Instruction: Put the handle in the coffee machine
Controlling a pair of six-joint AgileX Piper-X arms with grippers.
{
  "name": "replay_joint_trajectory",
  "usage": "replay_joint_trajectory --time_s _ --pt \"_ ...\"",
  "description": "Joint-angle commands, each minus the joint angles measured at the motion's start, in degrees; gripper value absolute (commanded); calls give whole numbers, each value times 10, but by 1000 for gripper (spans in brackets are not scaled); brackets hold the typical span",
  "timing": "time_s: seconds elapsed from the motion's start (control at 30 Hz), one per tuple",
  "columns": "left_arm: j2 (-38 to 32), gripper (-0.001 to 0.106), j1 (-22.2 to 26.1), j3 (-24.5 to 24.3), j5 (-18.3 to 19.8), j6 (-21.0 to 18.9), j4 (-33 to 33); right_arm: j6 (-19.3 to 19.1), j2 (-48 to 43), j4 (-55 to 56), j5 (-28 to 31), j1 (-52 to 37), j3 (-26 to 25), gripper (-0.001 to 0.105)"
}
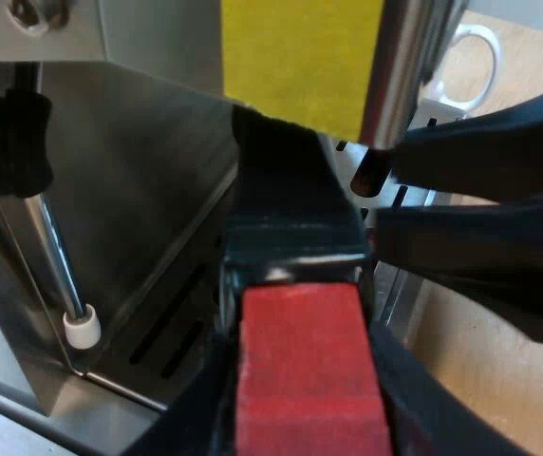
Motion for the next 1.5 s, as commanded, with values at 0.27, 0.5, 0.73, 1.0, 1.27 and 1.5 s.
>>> replay_joint_trajectory --time_s 0.27,0.5,0.73,1.0,1.27,1.5 --pt "-15 0 18 -4 111 15 31 -106 57 -191 -68 -49 -1 45" --pt "-15 0 18 -4 111 15 30 -143 94 -271 -81 -66 -16 44" --pt "-15 0 18 -4 111 15 30 -209 122 -321 -107 -76 -49 44" --pt "-15 0 18 -4 106 17 30 -263 122 -412 -111 -78 -49 44" --pt "-15 0 18 -4 106 17 30 -299 122 -467 -120 -78 -49 44" --pt "-15 0 18 -4 94 17 30 -299 122 -489 -120 -78 -49 44"
